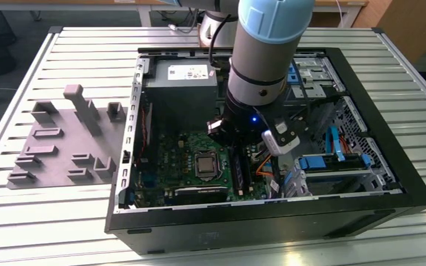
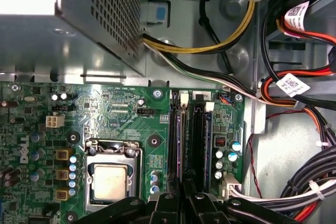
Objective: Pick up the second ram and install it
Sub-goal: 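Insert the second ram into the second slot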
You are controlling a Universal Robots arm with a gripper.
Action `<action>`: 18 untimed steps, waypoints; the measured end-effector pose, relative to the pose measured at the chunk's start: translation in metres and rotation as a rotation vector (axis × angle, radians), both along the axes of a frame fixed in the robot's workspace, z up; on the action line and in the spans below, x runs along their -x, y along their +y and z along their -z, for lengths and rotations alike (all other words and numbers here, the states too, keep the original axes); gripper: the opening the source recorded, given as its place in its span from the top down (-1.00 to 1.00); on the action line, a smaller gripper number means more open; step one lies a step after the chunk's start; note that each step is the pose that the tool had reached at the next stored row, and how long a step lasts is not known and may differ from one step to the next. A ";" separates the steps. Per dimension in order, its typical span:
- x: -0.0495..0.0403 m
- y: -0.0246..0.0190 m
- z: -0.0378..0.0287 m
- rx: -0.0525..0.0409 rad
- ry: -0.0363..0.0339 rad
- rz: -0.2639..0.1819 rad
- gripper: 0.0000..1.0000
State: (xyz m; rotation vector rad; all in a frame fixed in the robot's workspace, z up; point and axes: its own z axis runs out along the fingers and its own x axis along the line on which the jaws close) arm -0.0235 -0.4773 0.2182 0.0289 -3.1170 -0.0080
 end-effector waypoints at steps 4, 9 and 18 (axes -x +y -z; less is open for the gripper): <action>-0.0002 0.0000 -0.0017 -0.0003 0.0001 0.002 0.73; -0.0008 0.0000 -0.0018 0.0013 0.0003 0.040 0.73; -0.0009 0.0004 0.0005 0.0012 0.0003 0.047 0.73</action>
